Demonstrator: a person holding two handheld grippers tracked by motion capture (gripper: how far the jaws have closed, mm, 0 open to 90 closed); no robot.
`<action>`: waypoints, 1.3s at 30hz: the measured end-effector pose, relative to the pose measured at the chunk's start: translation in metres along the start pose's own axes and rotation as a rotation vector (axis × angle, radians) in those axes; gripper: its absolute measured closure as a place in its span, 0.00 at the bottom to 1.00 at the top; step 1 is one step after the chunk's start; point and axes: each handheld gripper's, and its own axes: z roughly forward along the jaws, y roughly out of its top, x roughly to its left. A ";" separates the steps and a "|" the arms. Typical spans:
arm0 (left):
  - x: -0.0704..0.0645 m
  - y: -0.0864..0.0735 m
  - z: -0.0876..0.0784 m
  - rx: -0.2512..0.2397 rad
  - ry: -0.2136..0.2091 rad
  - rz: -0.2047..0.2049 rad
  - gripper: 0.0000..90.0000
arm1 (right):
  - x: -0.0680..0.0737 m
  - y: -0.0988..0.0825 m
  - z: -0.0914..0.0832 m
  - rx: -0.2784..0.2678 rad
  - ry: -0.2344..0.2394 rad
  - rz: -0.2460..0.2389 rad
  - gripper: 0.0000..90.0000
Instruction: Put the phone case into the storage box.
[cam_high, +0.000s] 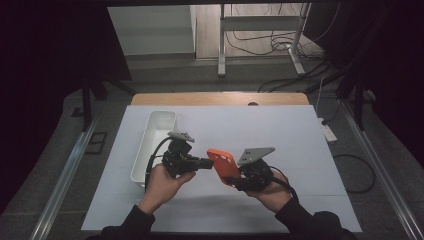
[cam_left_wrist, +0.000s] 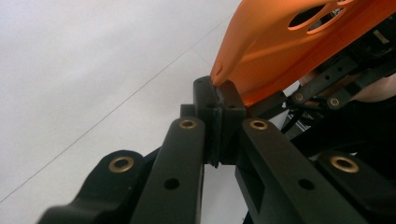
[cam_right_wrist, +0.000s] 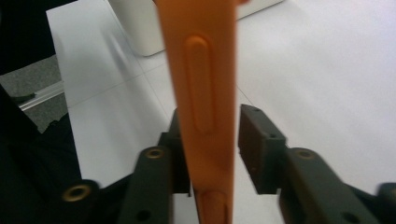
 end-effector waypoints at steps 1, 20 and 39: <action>0.000 0.000 0.000 0.001 0.003 0.000 0.99 | 0.000 0.000 0.001 -0.002 -0.002 0.002 0.57; 0.009 -0.003 -0.007 -0.001 0.110 -0.008 0.99 | -0.008 -0.007 -0.003 0.019 0.020 0.051 0.09; 0.021 -0.005 -0.024 -0.012 0.162 -0.013 0.99 | -0.013 -0.019 -0.026 -0.006 -0.025 0.068 0.00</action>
